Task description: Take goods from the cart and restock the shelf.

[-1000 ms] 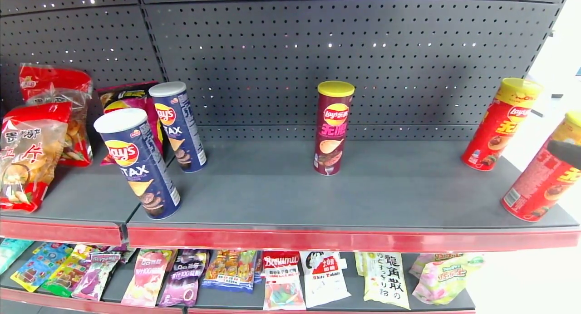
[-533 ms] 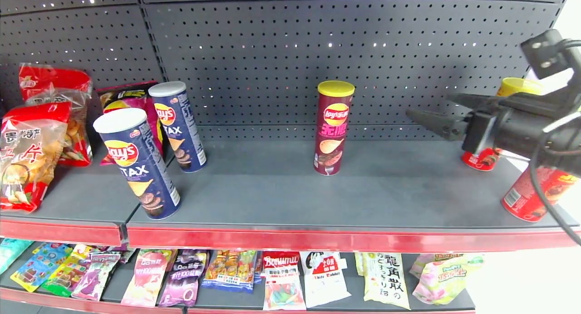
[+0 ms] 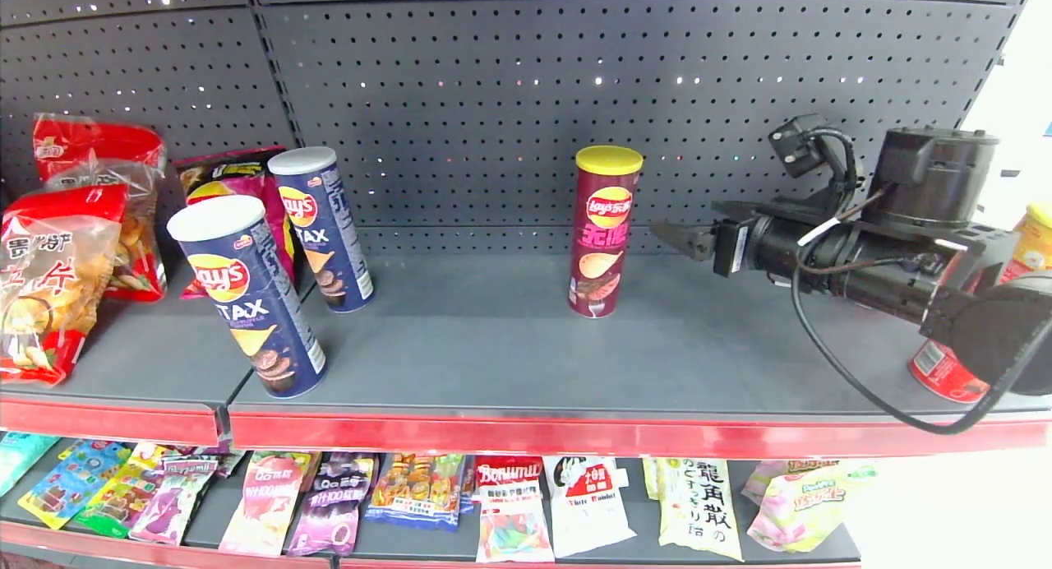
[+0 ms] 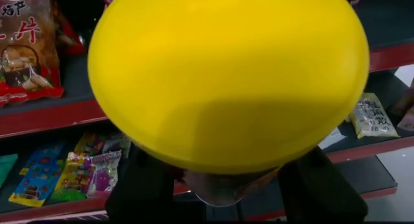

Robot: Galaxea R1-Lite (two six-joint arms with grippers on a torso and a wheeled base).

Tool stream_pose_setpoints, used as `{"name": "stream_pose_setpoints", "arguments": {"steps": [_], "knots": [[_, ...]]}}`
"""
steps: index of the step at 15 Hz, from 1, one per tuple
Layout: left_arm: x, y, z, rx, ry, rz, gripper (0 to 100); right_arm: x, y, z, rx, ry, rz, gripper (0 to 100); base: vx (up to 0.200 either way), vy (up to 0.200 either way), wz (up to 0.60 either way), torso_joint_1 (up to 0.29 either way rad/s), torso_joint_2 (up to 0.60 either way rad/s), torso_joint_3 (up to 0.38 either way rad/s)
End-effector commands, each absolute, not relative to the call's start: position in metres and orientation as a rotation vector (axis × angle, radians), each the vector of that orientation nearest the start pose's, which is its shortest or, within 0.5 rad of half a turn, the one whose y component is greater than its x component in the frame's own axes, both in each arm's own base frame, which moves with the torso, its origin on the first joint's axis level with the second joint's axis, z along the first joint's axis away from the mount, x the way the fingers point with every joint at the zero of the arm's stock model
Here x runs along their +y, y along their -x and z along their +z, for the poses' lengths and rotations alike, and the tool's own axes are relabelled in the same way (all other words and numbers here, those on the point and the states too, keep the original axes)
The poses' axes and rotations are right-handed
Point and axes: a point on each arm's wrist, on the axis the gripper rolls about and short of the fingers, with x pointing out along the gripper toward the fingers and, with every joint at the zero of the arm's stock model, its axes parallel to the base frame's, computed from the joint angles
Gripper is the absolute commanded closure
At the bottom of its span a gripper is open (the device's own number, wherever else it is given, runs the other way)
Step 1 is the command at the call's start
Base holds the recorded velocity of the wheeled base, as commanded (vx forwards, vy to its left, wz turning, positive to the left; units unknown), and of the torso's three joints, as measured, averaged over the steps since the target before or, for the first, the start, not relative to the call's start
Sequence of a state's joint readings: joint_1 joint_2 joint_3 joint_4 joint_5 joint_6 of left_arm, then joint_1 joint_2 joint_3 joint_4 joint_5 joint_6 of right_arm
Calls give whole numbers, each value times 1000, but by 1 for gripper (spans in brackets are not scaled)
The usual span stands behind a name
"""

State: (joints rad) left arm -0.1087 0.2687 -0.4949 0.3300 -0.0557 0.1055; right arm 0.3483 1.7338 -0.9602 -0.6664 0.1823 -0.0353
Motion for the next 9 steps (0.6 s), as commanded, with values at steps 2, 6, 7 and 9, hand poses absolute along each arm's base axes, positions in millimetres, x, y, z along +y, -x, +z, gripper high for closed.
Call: {"name": "stream_pose_setpoints", "arguments": {"steps": [2,6,7,9], "knots": [[2,32,186,104,-109,-162,100,134,-313,215,111,-2,575,0,0,0,0,0,0,0],[3,33,187,94,-111,-139,100,150,-327,216,95,-7,599,0,0,0,0,0,0,0],[3,33,187,94,-111,-137,100,152,-327,217,89,-6,605,0,0,0,0,0,0,0],[3,33,187,93,-111,-137,100,158,-328,215,93,-3,617,0,0,0,0,0,0,0]]}}
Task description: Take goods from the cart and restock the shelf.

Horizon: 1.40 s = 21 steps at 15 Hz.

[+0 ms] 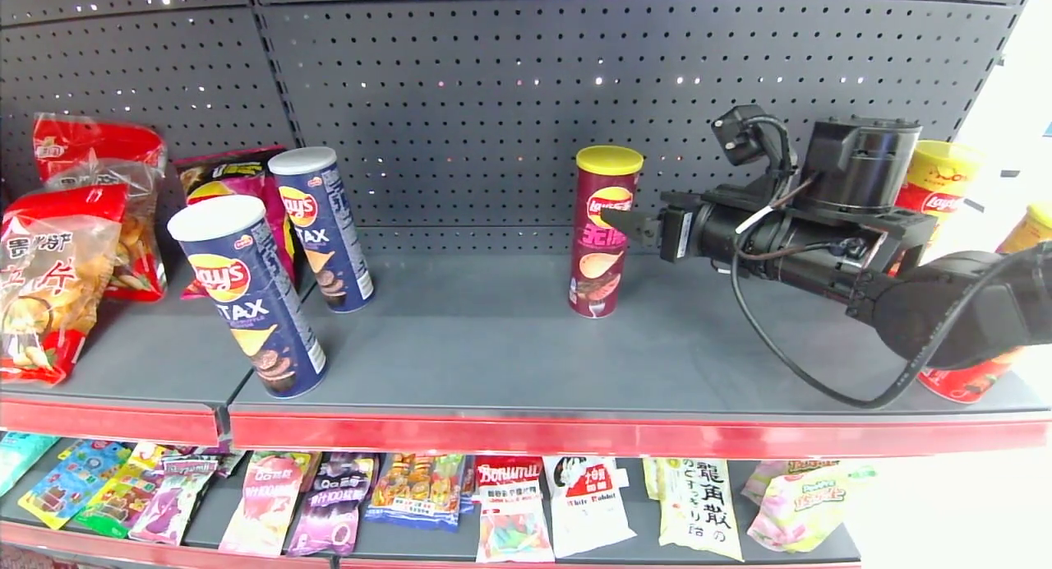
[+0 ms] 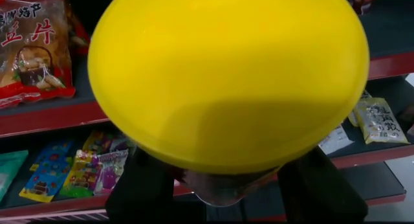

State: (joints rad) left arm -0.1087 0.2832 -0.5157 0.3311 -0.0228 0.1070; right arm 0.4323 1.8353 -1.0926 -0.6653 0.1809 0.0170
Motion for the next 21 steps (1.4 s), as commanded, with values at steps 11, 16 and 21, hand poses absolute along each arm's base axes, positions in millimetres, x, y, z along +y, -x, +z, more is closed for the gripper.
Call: {"name": "stream_pose_setpoints", "arguments": {"steps": [11,16,21], "knots": [[3,33,187,95,-112,-126,100,185,-351,209,74,-3,653,0,0,0,0,0,0,0],[3,33,186,93,-114,-126,100,190,-364,207,62,-5,647,0,0,0,0,0,0,0],[3,33,185,101,-114,-127,100,195,-373,204,56,-4,612,0,0,0,0,0,0,0]]}}
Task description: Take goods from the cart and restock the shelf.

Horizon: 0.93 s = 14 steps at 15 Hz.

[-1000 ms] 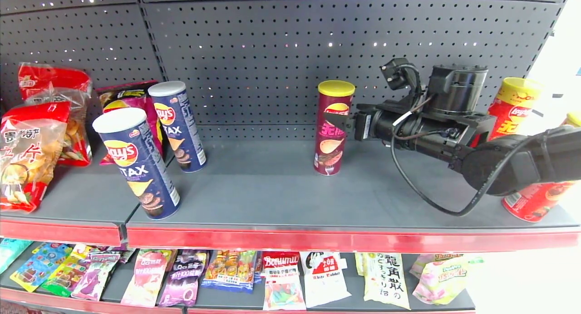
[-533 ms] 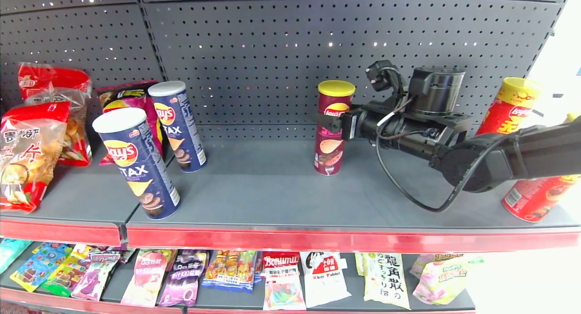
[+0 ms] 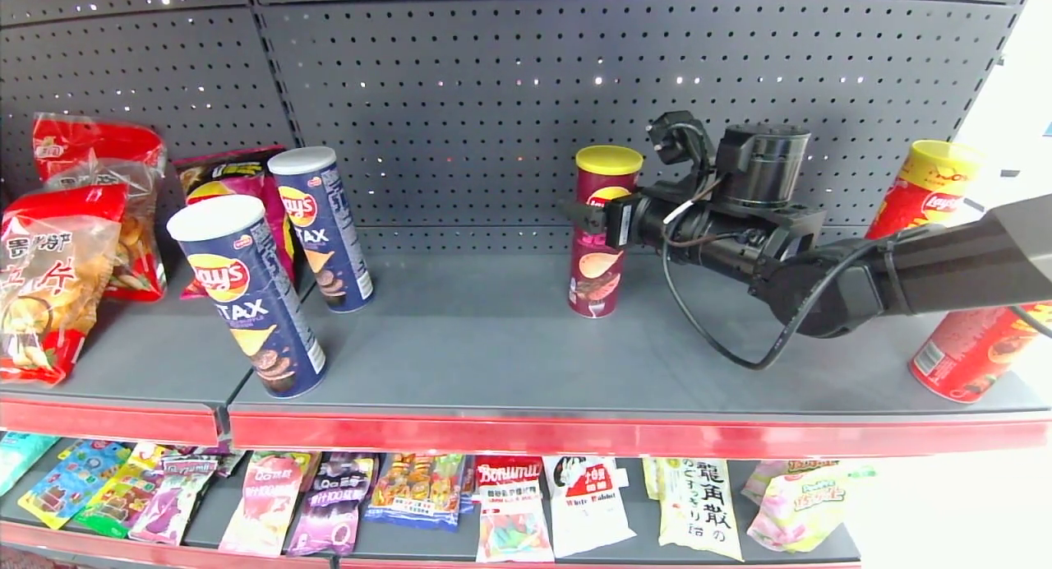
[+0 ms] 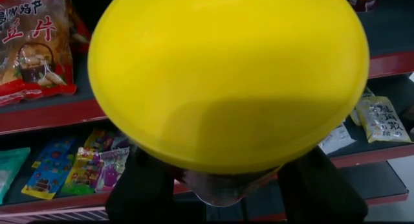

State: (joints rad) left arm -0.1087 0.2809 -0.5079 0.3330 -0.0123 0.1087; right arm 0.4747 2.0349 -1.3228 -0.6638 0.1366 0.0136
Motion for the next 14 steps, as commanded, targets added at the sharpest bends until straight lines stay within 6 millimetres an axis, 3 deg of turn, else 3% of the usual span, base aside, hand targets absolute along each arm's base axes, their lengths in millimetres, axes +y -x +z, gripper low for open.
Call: {"name": "stream_pose_setpoints", "arguments": {"steps": [1,2,3,8,11,14], "knots": [[3,33,185,101,-114,-127,100,196,-374,202,60,-4,613,0,0,0,0,0,0,0],[3,33,185,102,-114,-127,100,196,-375,201,63,-3,608,0,0,0,0,0,0,0],[3,32,184,104,-114,-127,100,196,-375,199,66,-3,608,100,0,0,0,0,0,0],[3,32,184,105,-114,-127,100,197,-370,205,54,-1,593,100,0,0,0,0,0,0],[3,32,182,110,-114,-127,100,202,-346,226,39,-1,557,100,0,0,0,0,0,0],[3,32,179,114,-115,-129,100,191,-314,244,71,13,453,100,0,0,0,0,0,0]]}}
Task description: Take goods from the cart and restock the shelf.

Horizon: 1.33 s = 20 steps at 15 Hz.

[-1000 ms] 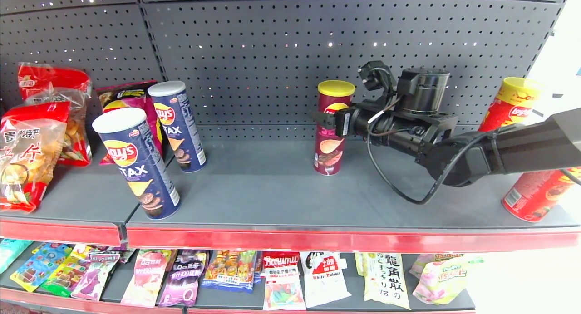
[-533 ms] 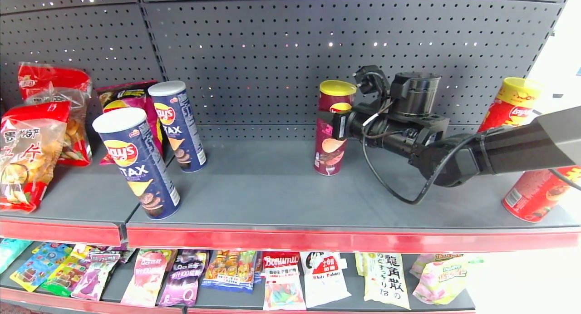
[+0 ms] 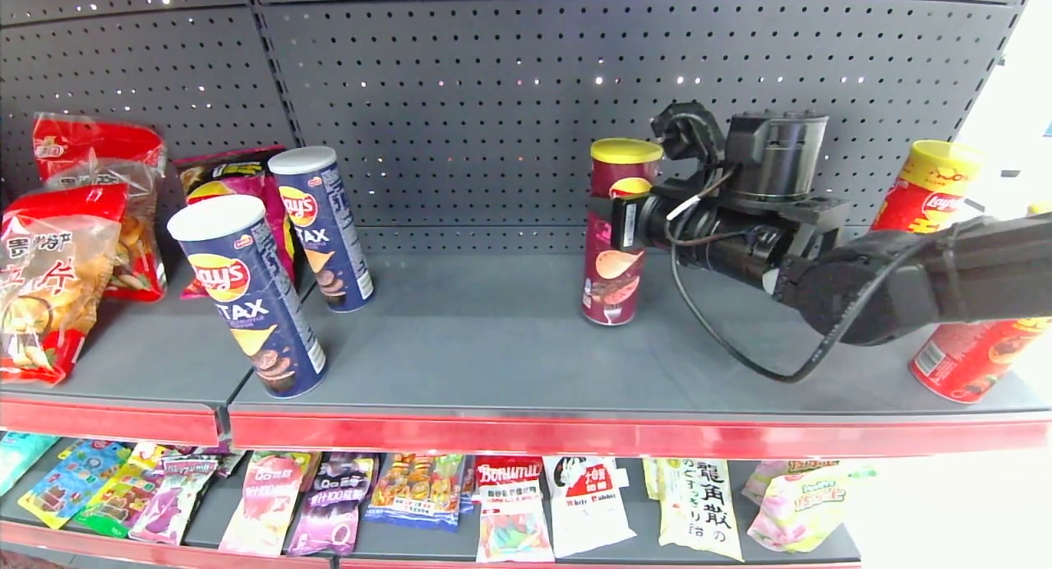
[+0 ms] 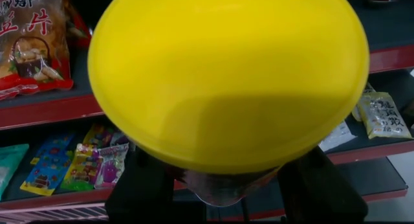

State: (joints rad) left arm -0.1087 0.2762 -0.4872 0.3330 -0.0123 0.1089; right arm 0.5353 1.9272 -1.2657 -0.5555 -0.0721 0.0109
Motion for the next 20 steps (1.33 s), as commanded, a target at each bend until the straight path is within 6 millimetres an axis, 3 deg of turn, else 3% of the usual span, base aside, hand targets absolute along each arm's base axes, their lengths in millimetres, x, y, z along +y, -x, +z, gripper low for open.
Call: {"name": "stream_pose_setpoints", "arguments": {"steps": [1,5,8,15,20], "knots": [[3,32,179,116,-115,-128,100,185,-306,244,77,15,413,100,0,0,0,0,0,0],[3,31,180,119,-121,-130,100,177,-275,235,99,6,394,100,0,0,0,0,0,0],[3,31,179,119,-121,-130,100,179,-268,228,27,-13,405,100,0,0,0,0,0,0],[3,31,179,122,-121,-130,100,191,-251,221,47,-4,375,100,0,0,0,0,0,0],[3,31,180,117,-121,-133,100,195,-231,201,103,28,392,100,0,0,0,0,0,0]]}}
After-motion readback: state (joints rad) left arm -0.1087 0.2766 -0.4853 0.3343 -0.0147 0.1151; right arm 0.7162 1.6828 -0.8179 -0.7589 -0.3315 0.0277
